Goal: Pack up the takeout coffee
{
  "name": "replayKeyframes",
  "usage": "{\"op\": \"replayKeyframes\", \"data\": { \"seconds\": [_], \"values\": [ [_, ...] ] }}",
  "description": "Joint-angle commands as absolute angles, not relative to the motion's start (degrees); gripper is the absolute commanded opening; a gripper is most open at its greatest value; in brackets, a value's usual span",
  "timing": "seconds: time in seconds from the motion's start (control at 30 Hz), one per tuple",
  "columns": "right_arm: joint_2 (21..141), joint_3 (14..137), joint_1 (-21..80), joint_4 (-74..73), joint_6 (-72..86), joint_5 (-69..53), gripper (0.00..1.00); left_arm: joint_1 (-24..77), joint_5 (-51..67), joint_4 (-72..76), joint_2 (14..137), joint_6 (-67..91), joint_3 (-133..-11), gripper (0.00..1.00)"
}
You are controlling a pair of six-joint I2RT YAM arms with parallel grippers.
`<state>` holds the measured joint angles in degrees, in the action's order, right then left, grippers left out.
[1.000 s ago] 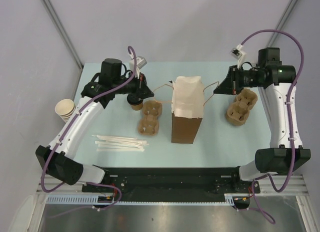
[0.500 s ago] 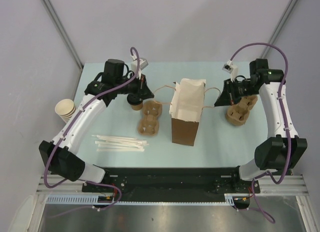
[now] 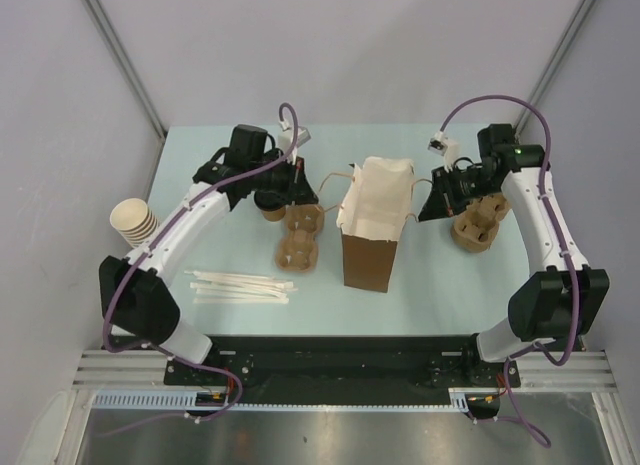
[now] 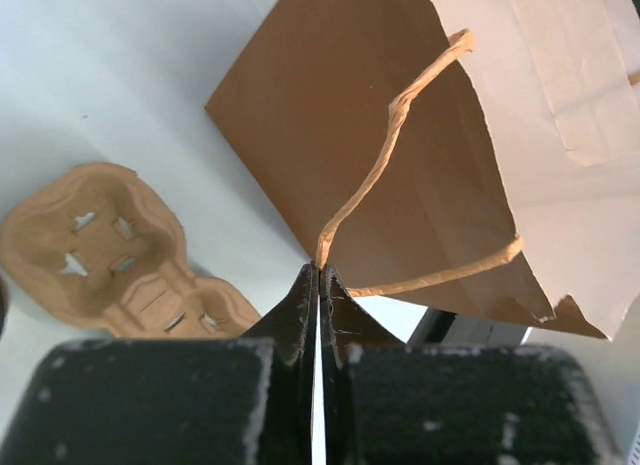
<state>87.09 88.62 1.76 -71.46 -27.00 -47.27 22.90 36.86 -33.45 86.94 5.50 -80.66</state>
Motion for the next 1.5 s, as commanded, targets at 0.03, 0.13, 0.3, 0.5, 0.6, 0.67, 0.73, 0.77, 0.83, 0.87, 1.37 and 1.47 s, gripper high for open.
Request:
{"op": "replayKeyframes", "data": {
  "seconds": [0.03,0.13,0.3,0.5,0.6,0.67,0.73,0.77,0.83,0.87,1.37,1.47],
  "values": [
    [88.33,87.19,3.51,-68.20,-25.67,-46.23,0.00,25.83,39.64,-29.45,89.29,6.50,-80.16,0.00],
    [88.94,86.84,4.30,-67.33,-25.23,-46.23,0.00,28.20,40.08,-28.13,90.61,7.03,-79.63,0.00],
    [90.08,86.22,5.19,-66.09,-24.96,-45.79,0.00,30.58,40.25,-26.11,92.02,8.08,-77.79,0.00],
    [91.41,85.96,5.71,-65.30,-25.31,-45.97,0.00,31.99,40.69,-23.91,93.08,9.23,-76.29,0.00],
    [92.11,85.87,6.06,-65.13,-25.66,-46.14,0.00,32.52,40.87,-23.47,93.43,9.49,-76.11,0.00],
    [92.46,85.87,6.15,-64.95,-25.84,-46.14,0.00,32.96,41.04,-23.29,93.60,9.58,-75.94,0.00],
    [92.81,85.87,6.15,-64.69,-25.84,-45.97,0.00,33.40,41.04,-23.12,93.69,9.84,-75.68,0.00],
    [92.90,85.87,6.15,-64.69,-25.93,-45.79,0.00,33.57,41.04,-23.03,93.69,9.93,-75.67,0.00],
    [92.90,85.87,6.15,-64.34,-25.93,-45.44,0.00,33.92,41.13,-23.03,93.52,10.11,-75.59,0.00],
    [92.73,85.87,6.07,-64.25,-26.01,-45.35,0.00,33.93,41.13,-23.11,93.34,10.54,-75.76,0.00],
    [90.00,91.84,0.97,-67.32,-26.72,-45.97,0.21,34.89,38.67,-29.17,89.39,8.00,-81.82,0.43],
    [89.82,94.83,0.35,-69.25,-27.16,-46.58,0.24,34.80,38.67,-30.58,88.51,6.95,-84.37,0.51]
  ]
}}
